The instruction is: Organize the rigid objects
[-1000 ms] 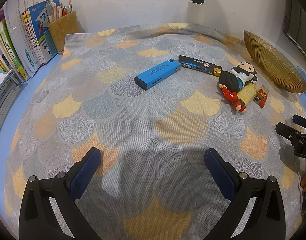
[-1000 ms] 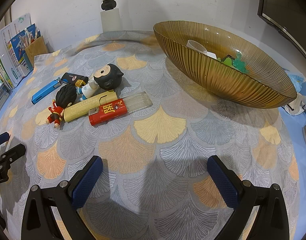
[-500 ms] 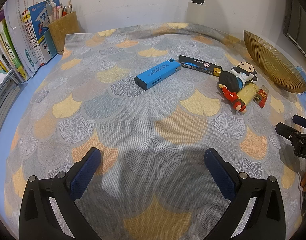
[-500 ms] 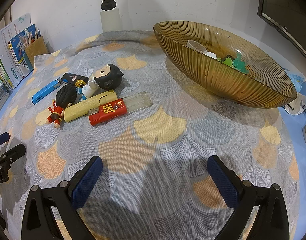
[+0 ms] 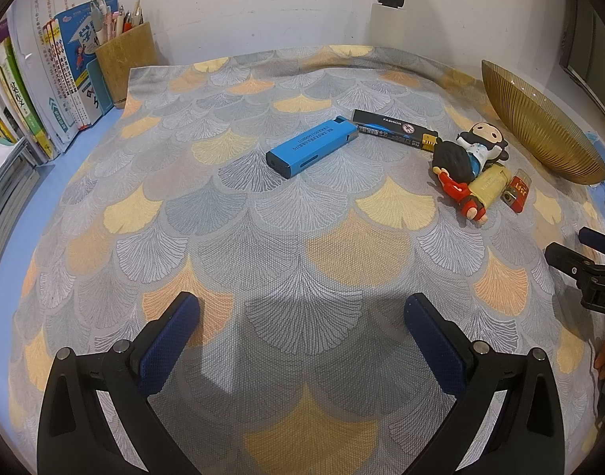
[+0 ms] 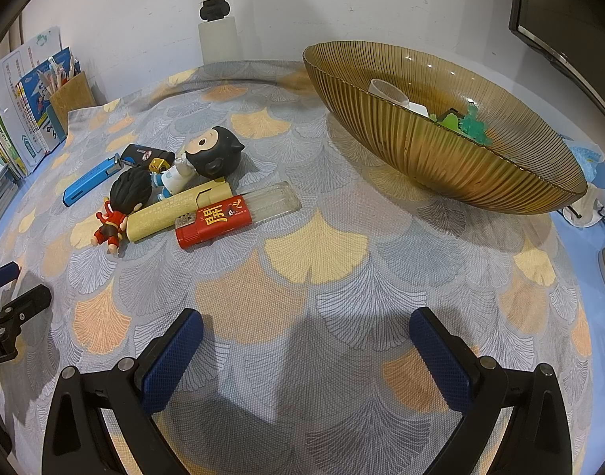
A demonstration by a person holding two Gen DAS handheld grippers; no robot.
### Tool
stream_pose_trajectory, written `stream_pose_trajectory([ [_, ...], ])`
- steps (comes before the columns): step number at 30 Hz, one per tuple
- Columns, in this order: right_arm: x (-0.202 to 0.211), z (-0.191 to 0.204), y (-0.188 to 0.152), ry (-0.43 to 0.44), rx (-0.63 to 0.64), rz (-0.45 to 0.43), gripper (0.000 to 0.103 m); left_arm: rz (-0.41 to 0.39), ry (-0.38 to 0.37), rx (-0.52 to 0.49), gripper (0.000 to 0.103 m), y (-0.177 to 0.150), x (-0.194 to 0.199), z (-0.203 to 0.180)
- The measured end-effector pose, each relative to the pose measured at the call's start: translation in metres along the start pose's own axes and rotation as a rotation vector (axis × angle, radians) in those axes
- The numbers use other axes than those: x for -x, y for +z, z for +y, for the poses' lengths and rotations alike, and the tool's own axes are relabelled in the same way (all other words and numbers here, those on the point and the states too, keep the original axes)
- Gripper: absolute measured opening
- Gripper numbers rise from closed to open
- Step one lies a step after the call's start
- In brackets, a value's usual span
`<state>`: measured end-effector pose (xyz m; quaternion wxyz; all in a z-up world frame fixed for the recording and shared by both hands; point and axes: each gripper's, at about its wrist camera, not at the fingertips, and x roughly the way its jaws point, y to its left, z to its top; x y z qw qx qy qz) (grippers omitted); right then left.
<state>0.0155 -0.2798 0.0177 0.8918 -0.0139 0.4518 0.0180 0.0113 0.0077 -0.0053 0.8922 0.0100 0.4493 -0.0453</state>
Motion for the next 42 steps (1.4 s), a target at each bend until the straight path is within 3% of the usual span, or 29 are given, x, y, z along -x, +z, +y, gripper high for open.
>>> stream_pose_trajectory([
  [42,0.0002,-0.0007,-0.0001,0.0,-0.001,0.0,0.103,-0.002,0.002,-0.002,0.103,-0.0011,-0.001,-0.0009],
])
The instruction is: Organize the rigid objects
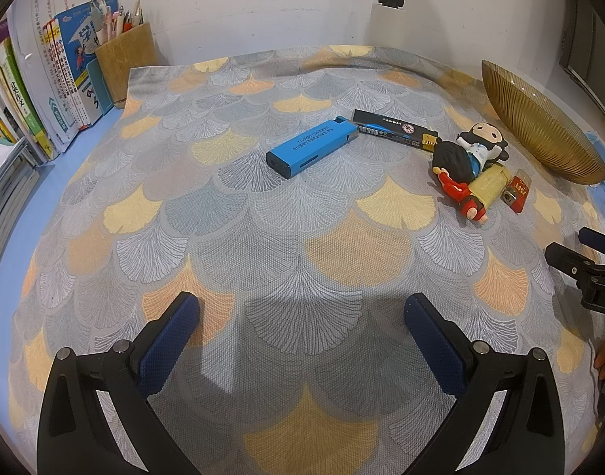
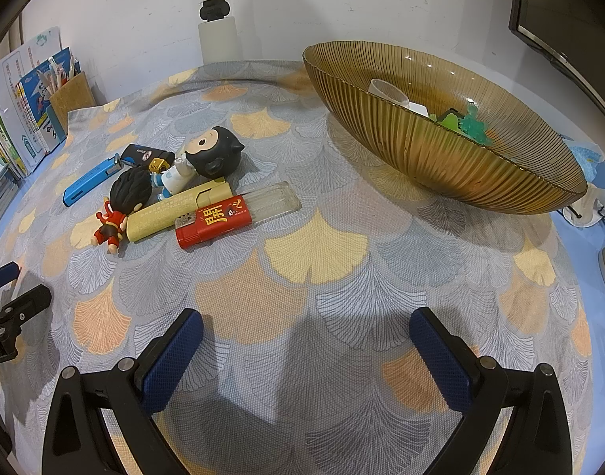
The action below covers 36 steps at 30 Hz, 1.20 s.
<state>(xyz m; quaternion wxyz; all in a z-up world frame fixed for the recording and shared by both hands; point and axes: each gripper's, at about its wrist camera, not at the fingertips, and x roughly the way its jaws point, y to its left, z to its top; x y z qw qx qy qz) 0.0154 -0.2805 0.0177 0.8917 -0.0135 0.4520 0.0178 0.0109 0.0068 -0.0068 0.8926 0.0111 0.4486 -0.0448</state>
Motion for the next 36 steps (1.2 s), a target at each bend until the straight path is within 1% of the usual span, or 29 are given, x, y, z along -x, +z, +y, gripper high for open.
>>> stream_pose_trajectory([
  [17,0.0,0.0002,-0.0001,-0.001,0.0,0.0,0.103,0.0,0.0,-0.001,0.103,0.0006,0.0011,0.0007],
  [20,0.0,0.0001,-0.0002,-0.001,0.0,0.0,0.103,-0.001,0.01,0.007,0.103,0.001,-0.0013,-0.002],
  [33,0.001,0.0008,-0.0003,-0.002,0.001,0.002,0.103,-0.001,0.016,0.023,0.103,0.003,-0.0004,0.0063],
  [35,0.0034,0.0021,-0.0019,0.002,0.003,0.018,0.103,0.012,0.016,0.019,0.103,-0.0005,0.0018,0.005],
  [36,0.0051,0.0035,-0.0024,0.007,0.007,0.042,0.103,0.031,0.012,0.015,0.103,-0.0001,0.0014,0.004],
])
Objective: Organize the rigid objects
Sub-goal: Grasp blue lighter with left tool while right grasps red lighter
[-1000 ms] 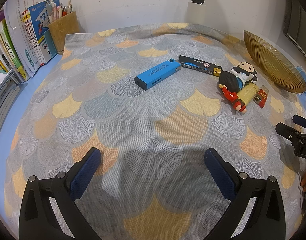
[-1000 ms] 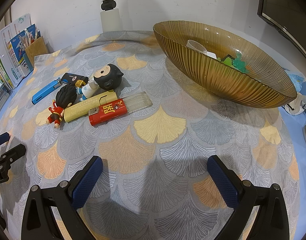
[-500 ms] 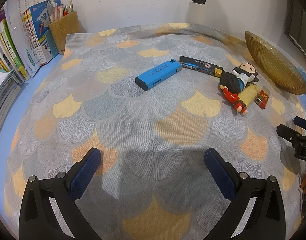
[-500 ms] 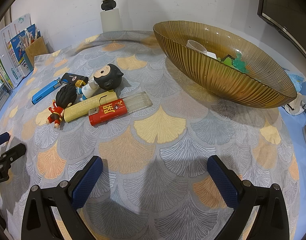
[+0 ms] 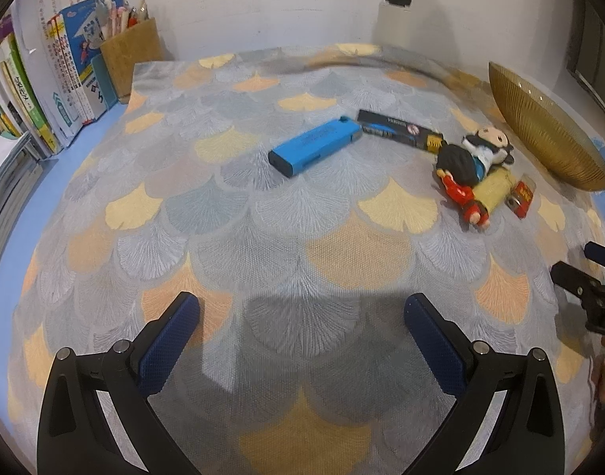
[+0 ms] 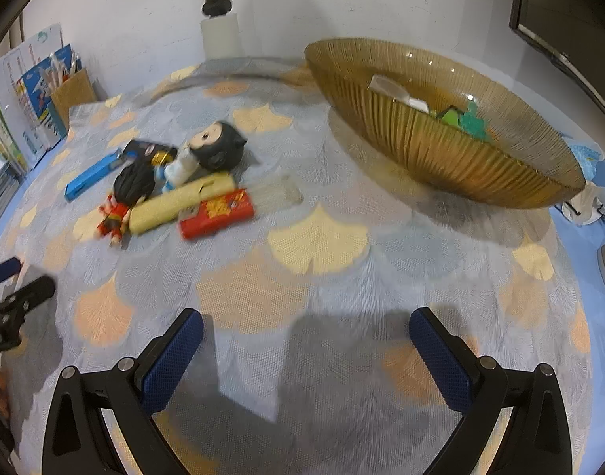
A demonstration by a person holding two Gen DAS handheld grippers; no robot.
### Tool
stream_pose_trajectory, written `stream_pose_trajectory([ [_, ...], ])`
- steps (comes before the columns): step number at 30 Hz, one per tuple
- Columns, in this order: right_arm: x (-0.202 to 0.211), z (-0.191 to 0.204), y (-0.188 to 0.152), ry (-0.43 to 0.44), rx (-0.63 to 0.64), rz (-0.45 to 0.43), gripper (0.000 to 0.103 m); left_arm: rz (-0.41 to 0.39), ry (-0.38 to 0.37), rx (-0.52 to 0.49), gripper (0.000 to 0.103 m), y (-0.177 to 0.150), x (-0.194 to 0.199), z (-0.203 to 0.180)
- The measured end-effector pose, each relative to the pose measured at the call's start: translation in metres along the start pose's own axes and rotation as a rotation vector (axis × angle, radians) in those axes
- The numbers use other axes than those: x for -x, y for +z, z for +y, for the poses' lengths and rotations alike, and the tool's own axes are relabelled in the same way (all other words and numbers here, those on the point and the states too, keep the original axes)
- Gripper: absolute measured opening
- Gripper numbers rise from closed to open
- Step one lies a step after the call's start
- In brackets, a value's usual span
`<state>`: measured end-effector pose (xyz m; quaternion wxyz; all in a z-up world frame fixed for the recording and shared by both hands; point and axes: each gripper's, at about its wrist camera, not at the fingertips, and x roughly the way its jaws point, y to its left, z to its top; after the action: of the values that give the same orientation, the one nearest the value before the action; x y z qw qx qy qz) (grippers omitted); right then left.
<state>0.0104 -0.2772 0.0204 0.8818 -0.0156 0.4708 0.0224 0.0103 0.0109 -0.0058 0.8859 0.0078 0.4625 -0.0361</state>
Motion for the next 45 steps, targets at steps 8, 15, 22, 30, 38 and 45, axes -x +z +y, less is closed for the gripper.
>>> stream_pose_trajectory([
  [8,0.006,0.011,-0.008,-0.002,-0.001,0.095,0.103,0.074,-0.073,-0.032,0.102,0.005,-0.001,0.003],
  [15,0.008,0.013,-0.01,0.015,0.02,0.113,0.103,-0.028,-0.152,-0.16,0.102,0.057,0.007,0.002],
  [22,-0.005,0.017,0.034,0.086,-0.07,0.12,0.087,0.045,-0.257,-0.231,0.102,0.109,-0.038,-0.005],
  [30,-0.016,0.038,0.059,0.091,-0.147,0.091,0.079,0.072,-0.269,-0.24,0.079,0.111,-0.057,-0.017],
  [38,-0.01,0.029,0.044,0.023,-0.153,0.048,0.024,0.072,-0.215,-0.295,0.023,0.103,-0.052,-0.03],
  [45,0.022,-0.013,0.002,0.033,-0.086,0.031,0.024,0.078,-0.315,-0.246,0.021,0.081,-0.031,-0.027],
])
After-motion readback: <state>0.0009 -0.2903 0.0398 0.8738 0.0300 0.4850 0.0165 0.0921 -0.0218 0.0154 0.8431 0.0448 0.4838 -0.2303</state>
